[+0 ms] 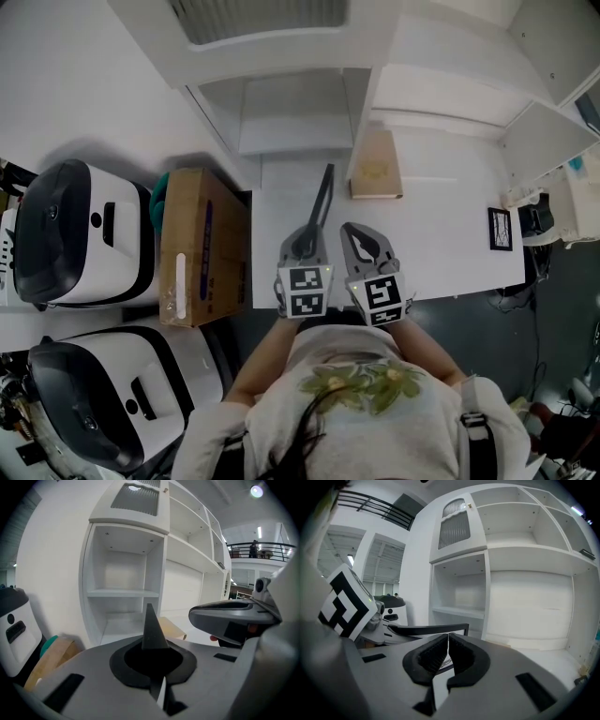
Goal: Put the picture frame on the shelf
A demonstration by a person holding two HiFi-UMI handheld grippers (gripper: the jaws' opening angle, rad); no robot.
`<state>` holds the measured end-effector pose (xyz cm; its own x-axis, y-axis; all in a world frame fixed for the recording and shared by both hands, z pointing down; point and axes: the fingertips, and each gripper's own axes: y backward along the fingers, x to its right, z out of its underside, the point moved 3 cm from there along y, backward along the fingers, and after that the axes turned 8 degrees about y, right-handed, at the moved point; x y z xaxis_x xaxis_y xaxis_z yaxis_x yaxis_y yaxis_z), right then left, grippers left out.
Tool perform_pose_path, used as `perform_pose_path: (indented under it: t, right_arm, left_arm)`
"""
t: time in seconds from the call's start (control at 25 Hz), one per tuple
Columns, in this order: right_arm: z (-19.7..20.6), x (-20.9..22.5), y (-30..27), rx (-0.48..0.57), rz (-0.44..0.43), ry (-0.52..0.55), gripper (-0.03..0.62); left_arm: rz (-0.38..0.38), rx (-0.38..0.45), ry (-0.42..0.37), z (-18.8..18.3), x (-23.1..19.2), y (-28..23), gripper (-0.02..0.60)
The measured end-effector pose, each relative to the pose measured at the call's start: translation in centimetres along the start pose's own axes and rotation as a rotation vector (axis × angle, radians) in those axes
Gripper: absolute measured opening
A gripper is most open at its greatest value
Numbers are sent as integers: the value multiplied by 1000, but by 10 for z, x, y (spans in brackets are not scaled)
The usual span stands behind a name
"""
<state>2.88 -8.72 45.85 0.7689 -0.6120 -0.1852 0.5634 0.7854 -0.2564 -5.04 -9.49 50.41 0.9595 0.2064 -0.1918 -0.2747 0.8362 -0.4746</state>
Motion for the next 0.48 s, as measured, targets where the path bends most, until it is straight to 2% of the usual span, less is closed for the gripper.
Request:
perform_pose_path:
  t: [0.48]
  right_arm:
    - [6, 25, -21, -8, -15, -7, 32]
  left_arm:
    - [-15, -41, 15, -1, -3, -43, 34]
